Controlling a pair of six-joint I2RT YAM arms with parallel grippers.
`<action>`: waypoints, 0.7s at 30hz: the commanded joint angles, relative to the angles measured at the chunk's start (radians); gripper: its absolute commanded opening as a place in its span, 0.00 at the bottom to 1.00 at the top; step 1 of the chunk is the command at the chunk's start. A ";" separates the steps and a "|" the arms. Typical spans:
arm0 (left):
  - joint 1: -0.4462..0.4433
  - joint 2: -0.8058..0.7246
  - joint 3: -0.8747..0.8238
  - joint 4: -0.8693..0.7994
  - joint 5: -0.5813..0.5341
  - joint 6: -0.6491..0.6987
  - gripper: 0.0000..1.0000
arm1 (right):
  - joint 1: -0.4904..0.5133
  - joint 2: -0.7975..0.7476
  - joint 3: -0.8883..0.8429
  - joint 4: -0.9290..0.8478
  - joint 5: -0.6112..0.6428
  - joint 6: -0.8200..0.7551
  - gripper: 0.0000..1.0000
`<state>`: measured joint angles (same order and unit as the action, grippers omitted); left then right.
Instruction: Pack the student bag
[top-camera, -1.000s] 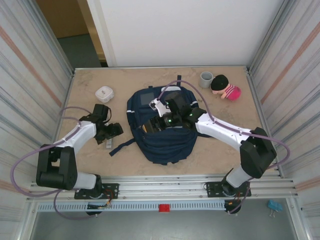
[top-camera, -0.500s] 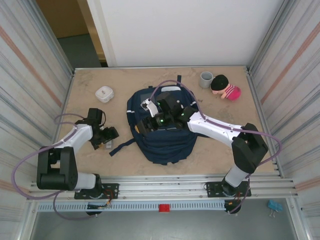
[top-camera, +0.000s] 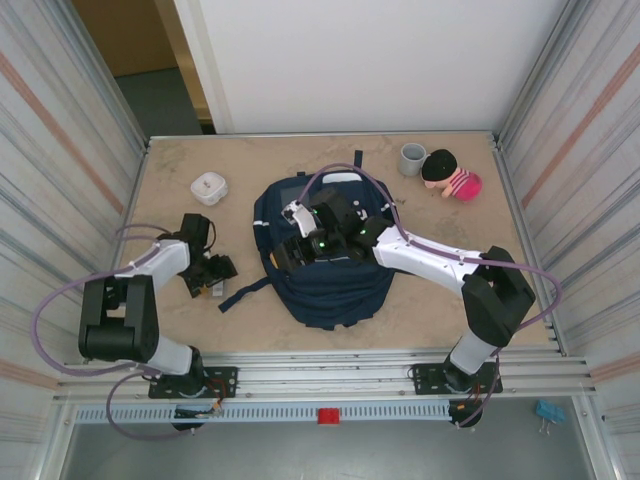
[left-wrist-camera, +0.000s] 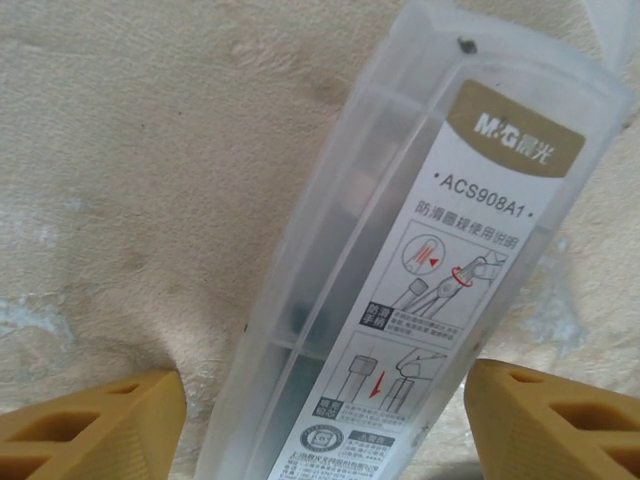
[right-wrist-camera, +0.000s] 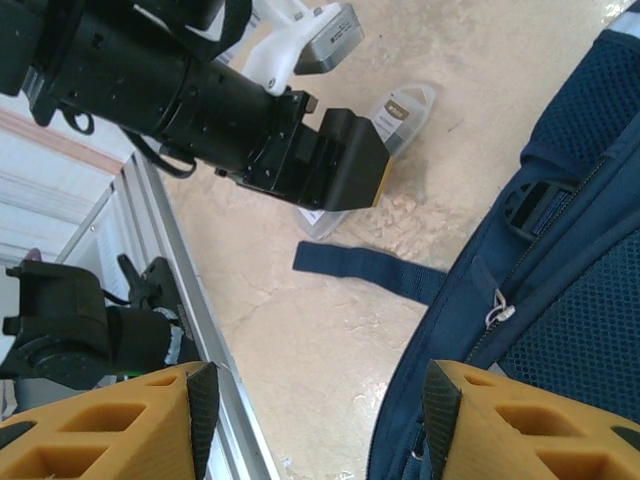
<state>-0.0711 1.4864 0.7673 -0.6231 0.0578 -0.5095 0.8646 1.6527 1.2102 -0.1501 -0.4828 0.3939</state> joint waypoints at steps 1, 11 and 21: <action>-0.028 0.053 0.022 0.040 -0.037 0.028 0.73 | 0.008 -0.014 -0.019 -0.005 0.031 0.016 0.57; -0.041 0.026 -0.009 0.063 -0.043 0.015 0.65 | 0.010 -0.058 -0.064 0.029 0.137 0.100 0.58; -0.084 -0.041 -0.062 0.136 -0.068 0.009 0.57 | 0.038 -0.096 -0.067 0.027 0.240 0.259 0.58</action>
<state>-0.1341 1.4742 0.7471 -0.6182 -0.0456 -0.5011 0.8894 1.6012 1.1530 -0.1295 -0.2928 0.5777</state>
